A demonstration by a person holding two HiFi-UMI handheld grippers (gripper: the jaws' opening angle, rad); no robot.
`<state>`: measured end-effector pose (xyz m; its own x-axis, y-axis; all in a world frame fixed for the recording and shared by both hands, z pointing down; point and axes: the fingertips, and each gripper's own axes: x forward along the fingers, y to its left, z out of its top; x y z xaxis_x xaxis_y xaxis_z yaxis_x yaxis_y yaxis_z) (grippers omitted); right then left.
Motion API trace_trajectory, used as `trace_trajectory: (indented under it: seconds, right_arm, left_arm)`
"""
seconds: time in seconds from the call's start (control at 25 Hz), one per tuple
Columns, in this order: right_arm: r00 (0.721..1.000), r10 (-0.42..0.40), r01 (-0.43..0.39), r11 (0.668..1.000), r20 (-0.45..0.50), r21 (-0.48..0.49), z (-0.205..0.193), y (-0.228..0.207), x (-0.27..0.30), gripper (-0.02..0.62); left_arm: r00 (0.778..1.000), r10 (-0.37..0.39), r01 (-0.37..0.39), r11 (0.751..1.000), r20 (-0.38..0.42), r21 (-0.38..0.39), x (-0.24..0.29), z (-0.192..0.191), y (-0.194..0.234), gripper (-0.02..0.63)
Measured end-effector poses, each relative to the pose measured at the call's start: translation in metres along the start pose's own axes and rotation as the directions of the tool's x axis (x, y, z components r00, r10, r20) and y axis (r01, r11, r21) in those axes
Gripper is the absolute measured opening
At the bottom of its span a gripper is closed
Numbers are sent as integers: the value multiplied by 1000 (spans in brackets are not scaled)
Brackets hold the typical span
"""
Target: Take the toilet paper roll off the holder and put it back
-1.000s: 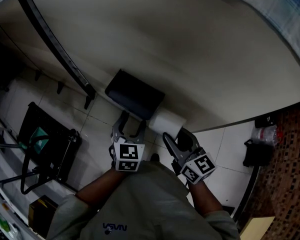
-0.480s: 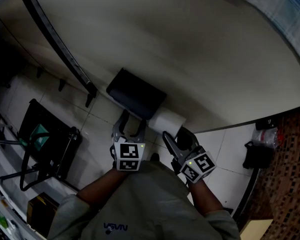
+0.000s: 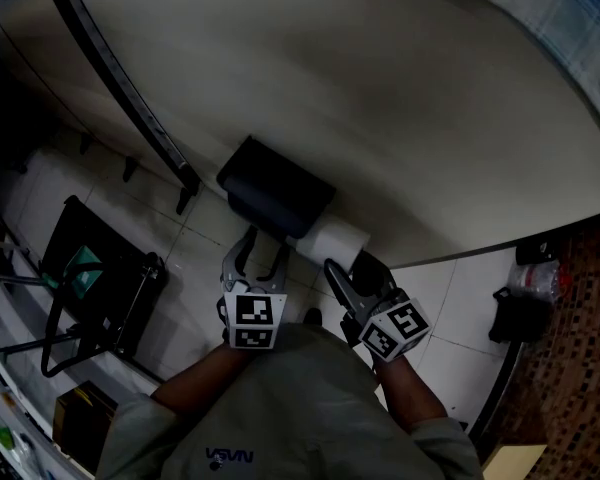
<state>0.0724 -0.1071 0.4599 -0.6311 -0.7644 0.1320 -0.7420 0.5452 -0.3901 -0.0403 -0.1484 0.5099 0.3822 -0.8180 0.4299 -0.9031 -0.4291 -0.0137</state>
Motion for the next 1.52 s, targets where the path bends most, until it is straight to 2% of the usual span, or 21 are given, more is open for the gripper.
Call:
trace_trajectory:
  seconds: [0.52,1.52]
  right_arm:
    - [999,28,-29,996,16,80,-3,-3,23,172]
    - [999,34,-34,993,0,110,-18,8,58,175]
  left_arm:
    - [1000,2,-2,1000,0,17,-9,-1,4,238]
    - [999,-43,43,999,11,25,-11,-1,2,221]
